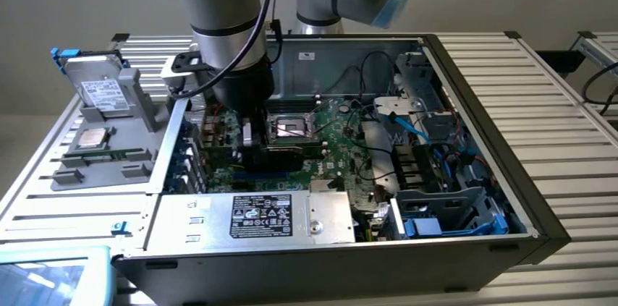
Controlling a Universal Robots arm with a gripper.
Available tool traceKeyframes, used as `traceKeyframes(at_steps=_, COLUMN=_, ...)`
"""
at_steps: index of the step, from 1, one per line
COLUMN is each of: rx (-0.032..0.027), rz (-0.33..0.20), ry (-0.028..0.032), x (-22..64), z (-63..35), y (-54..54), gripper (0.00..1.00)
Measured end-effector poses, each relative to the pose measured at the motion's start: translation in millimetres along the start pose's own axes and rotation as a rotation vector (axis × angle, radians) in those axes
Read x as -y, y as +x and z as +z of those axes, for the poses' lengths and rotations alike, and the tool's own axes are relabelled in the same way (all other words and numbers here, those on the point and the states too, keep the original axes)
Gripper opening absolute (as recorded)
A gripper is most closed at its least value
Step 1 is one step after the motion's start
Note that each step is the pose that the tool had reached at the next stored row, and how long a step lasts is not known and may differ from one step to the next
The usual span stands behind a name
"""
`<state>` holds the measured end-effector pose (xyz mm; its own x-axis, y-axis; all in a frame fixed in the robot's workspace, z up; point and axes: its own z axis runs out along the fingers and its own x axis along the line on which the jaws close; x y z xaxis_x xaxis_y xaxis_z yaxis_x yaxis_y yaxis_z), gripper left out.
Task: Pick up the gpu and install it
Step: 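Insert the gpu into the slot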
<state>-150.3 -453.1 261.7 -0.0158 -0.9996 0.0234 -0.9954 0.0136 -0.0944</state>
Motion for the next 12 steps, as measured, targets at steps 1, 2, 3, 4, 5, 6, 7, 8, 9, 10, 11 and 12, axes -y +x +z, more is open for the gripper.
traceKeyframes(at_steps=1, rx=-0.0001, rz=0.0, ry=-0.0001, x=0.0, z=0.0, y=0.0, gripper=0.27)
traceKeyframes(at_steps=2, rx=0.0, rz=0.0, ry=0.0, x=-0.1, z=0.1, y=0.0, gripper=0.27)
traceKeyframes(at_steps=3, rx=0.0002, rz=0.0, ry=0.0001, x=-0.1, z=0.3, y=0.0, gripper=0.27)
traceKeyframes(at_steps=4, rx=0.0004, rz=0.0, ry=0.0003, x=-0.1, z=0.8, y=-0.1, gripper=0.27)
traceKeyframes(at_steps=5, rx=0.0005, rz=0.0, ry=0.0003, x=-0.2, z=1.7, y=-0.1, gripper=0.27)
traceKeyframes(at_steps=6, rx=0.0002, rz=0.0, ry=0.0001, x=-0.3, z=2.3, y=-0.1, gripper=0.27)
traceKeyframes(at_steps=7, rx=0.0, rz=0.0, ry=0.0, x=-0.4, z=2.5, y=-0.1, gripper=0.27)
traceKeyframes(at_steps=8, rx=0.0, rz=0.0, ry=-0.0001, x=-0.4, z=2.5, y=-0.1, gripper=0.27)
traceKeyframes(at_steps=9, rx=-0.0001, rz=0.0, ry=-0.0002, x=-0.4, z=2.5, y=-0.1, gripper=0.27)
traceKeyframes(at_steps=10, rx=0.0001, rz=0.0, ry=-0.0002, x=-0.4, z=2.6, y=-0.1, gripper=0.27)
traceKeyframes(at_steps=11, rx=0.0002, rz=0.0, ry=-0.0002, x=-0.7, z=2.7, y=-0.1, gripper=0.27)
traceKeyframes(at_steps=12, rx=0.0003, rz=0.0, ry=-0.0003, x=-0.9, z=2.7, y=-0.1, gripper=0.27)
